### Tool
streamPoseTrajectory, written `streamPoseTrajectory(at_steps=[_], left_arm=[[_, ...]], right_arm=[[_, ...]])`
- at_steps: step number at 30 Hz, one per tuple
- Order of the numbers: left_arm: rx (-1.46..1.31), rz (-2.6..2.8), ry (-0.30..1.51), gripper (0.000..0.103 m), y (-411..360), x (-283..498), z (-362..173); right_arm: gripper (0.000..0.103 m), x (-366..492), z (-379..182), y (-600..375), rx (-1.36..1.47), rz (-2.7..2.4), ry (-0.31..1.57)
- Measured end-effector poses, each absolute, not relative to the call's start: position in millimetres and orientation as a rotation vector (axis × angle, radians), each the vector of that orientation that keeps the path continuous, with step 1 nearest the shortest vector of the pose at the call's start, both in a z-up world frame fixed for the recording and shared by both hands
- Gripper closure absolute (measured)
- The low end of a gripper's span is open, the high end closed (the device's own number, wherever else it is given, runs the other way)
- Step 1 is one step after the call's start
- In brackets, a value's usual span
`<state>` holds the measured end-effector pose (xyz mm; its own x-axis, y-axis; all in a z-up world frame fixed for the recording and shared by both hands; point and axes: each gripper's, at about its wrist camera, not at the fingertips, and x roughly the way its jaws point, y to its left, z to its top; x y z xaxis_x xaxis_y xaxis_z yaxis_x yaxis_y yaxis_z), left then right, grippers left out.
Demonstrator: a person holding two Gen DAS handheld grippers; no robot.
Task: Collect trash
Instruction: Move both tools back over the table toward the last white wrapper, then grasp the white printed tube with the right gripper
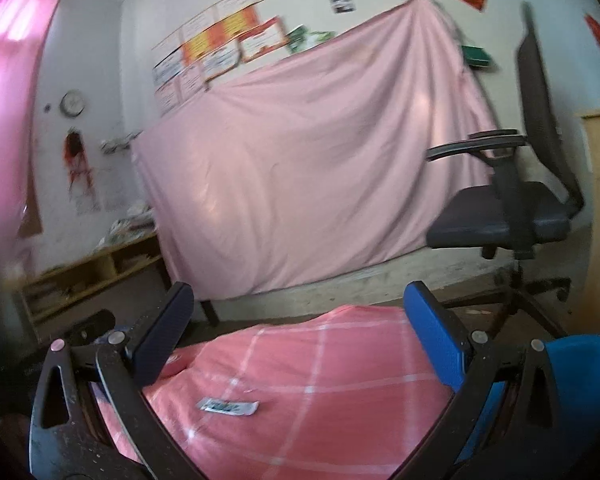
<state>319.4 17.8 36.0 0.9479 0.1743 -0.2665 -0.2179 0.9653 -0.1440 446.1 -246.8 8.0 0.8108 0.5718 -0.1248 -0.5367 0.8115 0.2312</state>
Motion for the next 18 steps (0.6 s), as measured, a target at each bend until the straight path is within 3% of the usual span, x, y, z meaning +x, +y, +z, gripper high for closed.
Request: streamPoseTrajectory(at_steps=[5,18], left_arm=[[-0.152,0.23,0.276,0.006,33.5,306.5,23.6],[-0.132,0.248,0.428,0.006,55.8,299.8,-21.7]], right_arm=[[0.0,449.1,-6.4,-206.5,0.056,0.648,0.249],[0.0,499.7,-60.0,-149.9,-0.15,0.737,0.604]])
